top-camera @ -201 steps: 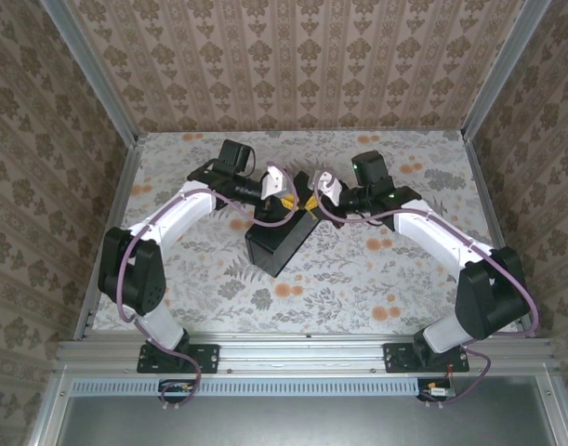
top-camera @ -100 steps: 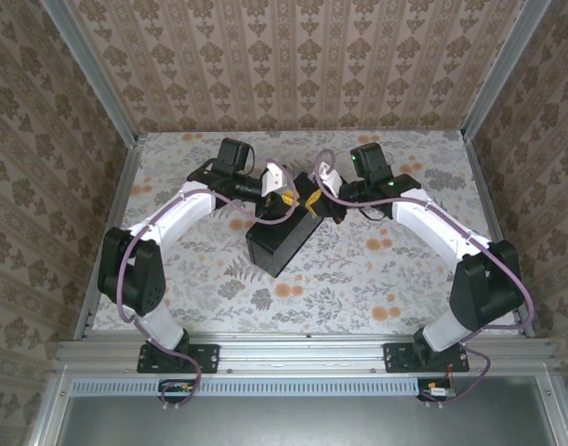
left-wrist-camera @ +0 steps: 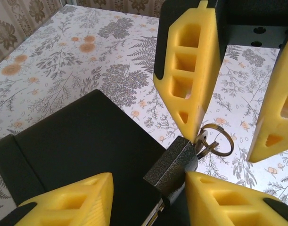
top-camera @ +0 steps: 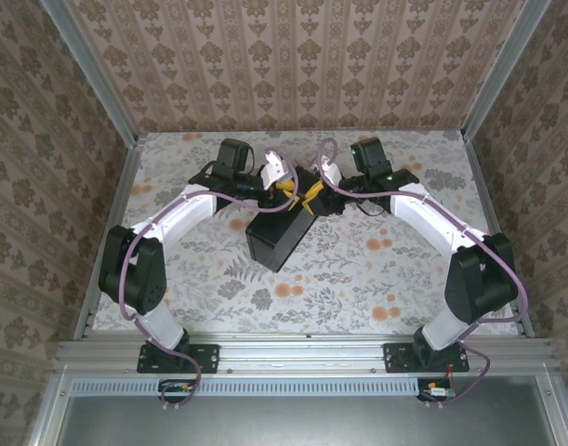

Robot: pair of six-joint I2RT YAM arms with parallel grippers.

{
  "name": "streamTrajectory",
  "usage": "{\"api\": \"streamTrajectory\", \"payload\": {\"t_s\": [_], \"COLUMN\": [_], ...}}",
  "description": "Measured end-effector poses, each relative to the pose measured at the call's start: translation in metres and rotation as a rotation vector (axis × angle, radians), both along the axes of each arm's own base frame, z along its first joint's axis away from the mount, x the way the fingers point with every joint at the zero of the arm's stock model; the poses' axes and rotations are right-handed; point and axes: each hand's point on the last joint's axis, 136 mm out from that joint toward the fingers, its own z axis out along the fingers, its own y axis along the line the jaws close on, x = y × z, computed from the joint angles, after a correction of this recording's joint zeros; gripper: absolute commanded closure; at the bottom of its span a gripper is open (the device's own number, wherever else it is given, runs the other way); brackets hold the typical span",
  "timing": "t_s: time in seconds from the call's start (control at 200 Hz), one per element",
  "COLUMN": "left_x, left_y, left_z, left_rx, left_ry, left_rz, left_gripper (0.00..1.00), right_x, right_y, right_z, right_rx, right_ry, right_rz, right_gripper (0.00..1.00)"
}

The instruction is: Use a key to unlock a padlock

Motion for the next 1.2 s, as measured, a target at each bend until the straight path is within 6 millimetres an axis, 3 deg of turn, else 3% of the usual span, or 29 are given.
{"api": "streamTrajectory", "payload": {"t_s": [0.13, 0.28, 0.45, 0.56, 0.76, 0.93, 1.195], "left_x": [0.002, 0.013, 0.025, 0.032, 0.047, 0.042, 0.018], "left_y": [0.003, 0.016, 0.039, 0.049, 0.072, 0.095, 0.099], "left_z": [0.003, 0.021, 0.049, 0.055, 0.027, -0.001, -0.003], "left_rx": [-0.011, -0.050, -0.103, -0.108, -0.041, 0.022, 0.081], "left_ry": [0.007, 0.001, -0.012, -0.003, 0.082, 0.174, 0.194], "left_rz": [0.024, 0.082, 0.167, 0.234, 0.449, 0.613, 0.670], "left_gripper": [0.50, 0.48, 0.45, 0.45, 0.44, 0.45, 0.45], "right_x": [0.006, 0.010, 0.016, 0.021, 0.028, 0.026, 0.032], "right_y": [0.004, 0.006, 0.006, 0.006, 0.012, 0.017, 0.017], "right_z": [-0.009, -0.024, -0.019, -0.013, 0.003, 0.000, -0.009], "right_rx": [0.010, 0.005, 0.031, 0.047, 0.044, 0.006, -0.051], "right_ry": [0.017, 0.063, 0.070, 0.068, 0.015, -0.035, -0.102], "right_rz": [0.007, -0.001, -0.025, -0.043, -0.052, -0.032, 0.008], "right_gripper": [0.63, 0.61, 0.58, 0.53, 0.41, 0.38, 0.37]}}
